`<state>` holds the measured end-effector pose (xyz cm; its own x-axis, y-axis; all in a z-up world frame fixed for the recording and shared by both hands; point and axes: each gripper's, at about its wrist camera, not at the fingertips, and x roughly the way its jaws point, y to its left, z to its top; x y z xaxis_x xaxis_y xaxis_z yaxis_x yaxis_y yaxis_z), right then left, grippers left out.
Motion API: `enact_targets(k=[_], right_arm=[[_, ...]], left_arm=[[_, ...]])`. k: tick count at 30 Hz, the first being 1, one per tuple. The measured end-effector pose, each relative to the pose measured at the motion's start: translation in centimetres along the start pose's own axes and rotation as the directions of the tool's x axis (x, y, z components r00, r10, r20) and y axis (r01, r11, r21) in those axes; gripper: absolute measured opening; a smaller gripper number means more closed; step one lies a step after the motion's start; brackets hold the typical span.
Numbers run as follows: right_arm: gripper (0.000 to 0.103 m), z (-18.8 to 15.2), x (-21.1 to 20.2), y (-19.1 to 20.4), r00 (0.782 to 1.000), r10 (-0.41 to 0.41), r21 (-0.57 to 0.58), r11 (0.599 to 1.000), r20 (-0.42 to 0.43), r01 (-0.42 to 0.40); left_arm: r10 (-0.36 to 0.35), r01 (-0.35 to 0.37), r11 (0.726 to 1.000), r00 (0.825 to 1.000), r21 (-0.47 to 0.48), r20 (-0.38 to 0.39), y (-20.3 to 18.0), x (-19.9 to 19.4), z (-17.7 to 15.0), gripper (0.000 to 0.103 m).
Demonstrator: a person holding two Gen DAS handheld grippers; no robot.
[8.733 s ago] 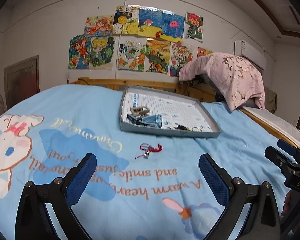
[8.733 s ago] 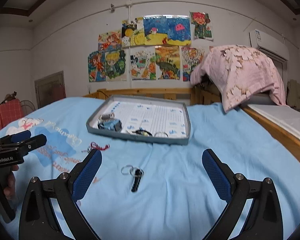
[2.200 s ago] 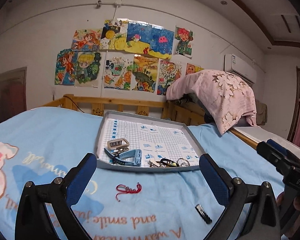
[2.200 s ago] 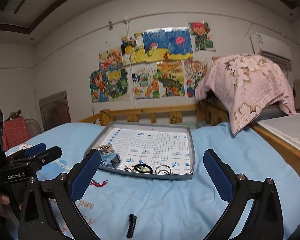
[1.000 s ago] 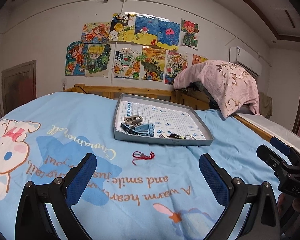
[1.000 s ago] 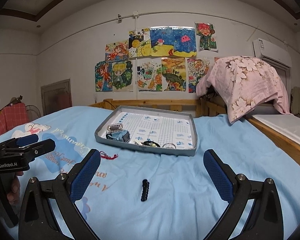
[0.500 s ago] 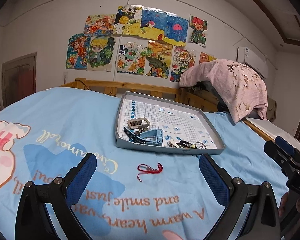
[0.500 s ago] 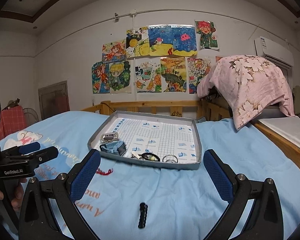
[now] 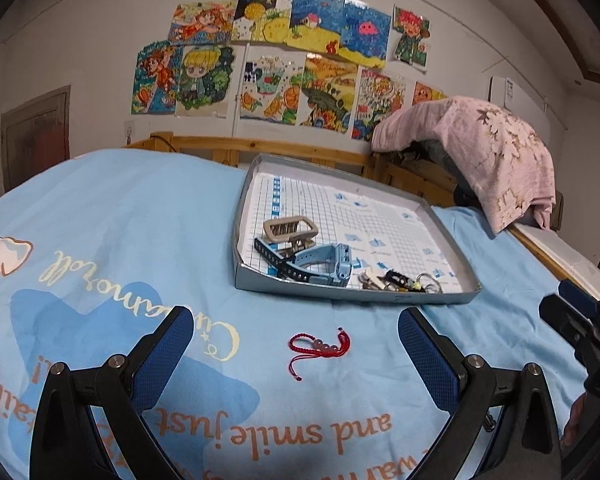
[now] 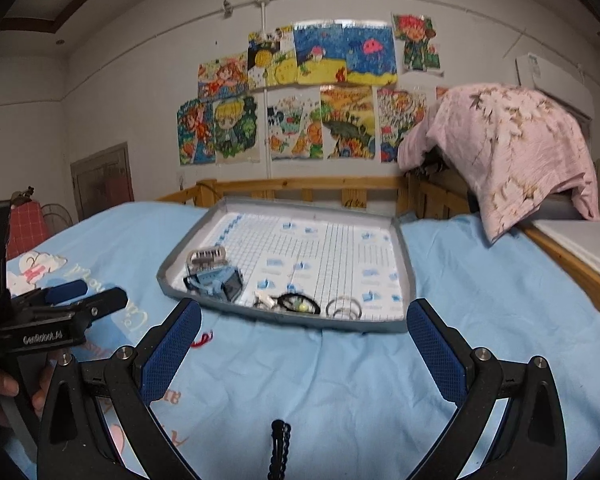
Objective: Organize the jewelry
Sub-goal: 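Move the right tool to the black beaded keychain while the left tool reaches the red bracelet, then grasp the black beaded keychain with the right tool while the left tool grasps the red bracelet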
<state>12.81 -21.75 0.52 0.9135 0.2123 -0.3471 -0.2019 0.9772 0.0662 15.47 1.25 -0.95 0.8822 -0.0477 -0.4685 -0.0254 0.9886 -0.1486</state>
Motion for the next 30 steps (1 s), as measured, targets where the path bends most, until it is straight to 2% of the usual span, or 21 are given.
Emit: enact_targets(k=[3, 8, 9, 10, 13, 18, 23, 27, 30], right_arm=[[0.101, -0.5, 1.1, -0.3, 0.998, 0.035, 0.016, 0.999, -0.059, -0.035], [0.099, -1.7, 2.3, -0.8, 0.992, 0.054, 0.046, 0.998, -0.111, -0.049], [0.092, -1.9, 2.5, -0.9, 0.991, 0.056, 0.05, 0.997, -0.122, -0.05], [0.08, -2.2, 2.7, -0.9, 0.988, 0.065, 0.056, 0.997, -0.142, -0.058], [0.059, -3.2, 3.6, -1.1, 0.971, 0.089, 0.076, 0.994, -0.221, -0.074], [0.049, -5.4, 4.8, -0.8, 0.934, 0.126, 0.1, 0.99, -0.336, -0.097], [0.04, -6.3, 5.2, -0.5, 0.917, 0.135, 0.102, 0.989, -0.376, -0.104], [0.031, -7.0, 5.7, -0.2, 0.905, 0.144, 0.099, 0.989, -0.4, -0.114], [0.026, -7.2, 6.0, 0.1, 0.898, 0.15, 0.094, 0.988, -0.413, -0.122]], left_arm=[[-0.006, 0.006, 1.0, 0.999, 0.013, -0.037, 0.0, 1.4, 0.1, 0.103], [-0.015, 0.017, 1.0, 0.997, 0.022, -0.073, 0.1, 3.2, -0.2, 0.103], [-0.02, 0.022, 1.0, 0.996, 0.021, -0.082, 0.2, 3.5, -0.3, 0.103], [-0.028, 0.03, 0.999, 0.995, 0.019, -0.095, 0.2, 3.9, -0.5, 0.103], [-0.052, 0.056, 0.998, 0.99, 0.02, -0.132, 0.4, 4.9, -1.1, 0.103], [-0.1, 0.106, 0.994, 0.975, 0.018, -0.199, 0.4, 6.6, -1.7, 0.096], [-0.13, 0.132, 0.991, 0.959, -0.01, -0.25, 0.7, 8.3, -2.3, 0.084], [-0.147, 0.149, 0.989, 0.954, -0.011, -0.261, 0.5, 9.0, -2.6, 0.079], [-0.163, 0.167, 0.986, 0.95, -0.007, -0.268, 0.3, 9.3, -2.7, 0.07]])
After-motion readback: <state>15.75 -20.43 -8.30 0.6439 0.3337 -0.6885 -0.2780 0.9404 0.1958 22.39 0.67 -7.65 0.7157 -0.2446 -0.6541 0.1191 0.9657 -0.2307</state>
